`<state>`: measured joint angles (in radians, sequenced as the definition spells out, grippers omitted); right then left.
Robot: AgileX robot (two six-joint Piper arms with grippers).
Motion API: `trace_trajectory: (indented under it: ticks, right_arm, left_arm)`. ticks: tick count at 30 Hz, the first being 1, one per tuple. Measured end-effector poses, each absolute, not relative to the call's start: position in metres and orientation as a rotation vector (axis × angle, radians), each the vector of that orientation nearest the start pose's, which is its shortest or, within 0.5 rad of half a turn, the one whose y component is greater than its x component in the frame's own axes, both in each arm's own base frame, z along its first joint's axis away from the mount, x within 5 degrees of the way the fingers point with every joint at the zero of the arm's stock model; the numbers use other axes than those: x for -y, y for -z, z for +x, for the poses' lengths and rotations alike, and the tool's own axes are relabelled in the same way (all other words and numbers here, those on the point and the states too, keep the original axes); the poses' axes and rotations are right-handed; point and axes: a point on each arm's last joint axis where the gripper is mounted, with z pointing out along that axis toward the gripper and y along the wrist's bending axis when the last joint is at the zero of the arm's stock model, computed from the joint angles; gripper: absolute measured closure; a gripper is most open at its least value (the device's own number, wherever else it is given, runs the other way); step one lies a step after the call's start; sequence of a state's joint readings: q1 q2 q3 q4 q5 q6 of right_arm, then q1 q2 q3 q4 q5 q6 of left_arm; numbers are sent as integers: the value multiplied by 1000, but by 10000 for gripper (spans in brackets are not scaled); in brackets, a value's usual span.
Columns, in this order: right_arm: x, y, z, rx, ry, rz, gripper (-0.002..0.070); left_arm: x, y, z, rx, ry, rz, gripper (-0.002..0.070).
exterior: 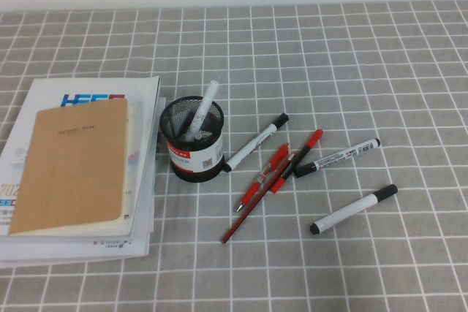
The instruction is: Put the pen into the pen holder
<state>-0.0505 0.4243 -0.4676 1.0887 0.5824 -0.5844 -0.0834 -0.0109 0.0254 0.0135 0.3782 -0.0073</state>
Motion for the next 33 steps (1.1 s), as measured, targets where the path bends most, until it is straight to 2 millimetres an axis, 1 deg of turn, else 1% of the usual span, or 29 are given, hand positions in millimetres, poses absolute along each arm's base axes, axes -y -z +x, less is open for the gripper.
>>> trace_trajectory:
  ticks: [3,5,8,10,13,15,18,23,28,33]
  right_arm:
    - [-47,-334,109,-1925,-744,-90,689]
    - [-49,-340,129,-2038,-780,-142,688]
    - [-50,-339,159,-2195,-819,-186,688]
    - [-51,-340,176,-2261,-832,-203,688]
    - [-55,-340,197,-2375,-783,-238,688]
    - [-60,-339,206,-2449,-723,-261,689]
    - [-71,-339,219,-2557,-578,-298,688]
    - [-96,-333,239,-2694,-394,-379,689]
    - [-127,-319,255,-2809,-286,-511,688]
    - [-160,-310,265,-2865,-254,-632,688]
  left_arm:
    - [4,-171,52,-1875,49,80,678]
    - [4,-171,52,-1875,49,80,678]
    - [4,-171,52,-1875,49,80,679]
    - [4,-171,52,-1875,49,80,680]
    - [4,-171,52,-1875,49,80,680]
    - [4,-171,52,-1875,49,80,680]
    - [4,-171,52,-1875,49,80,680]
    - [4,-171,52,-1875,49,80,680]
    - [4,-171,52,-1875,49,80,680]
    - [4,-171,52,-1875,49,80,680]
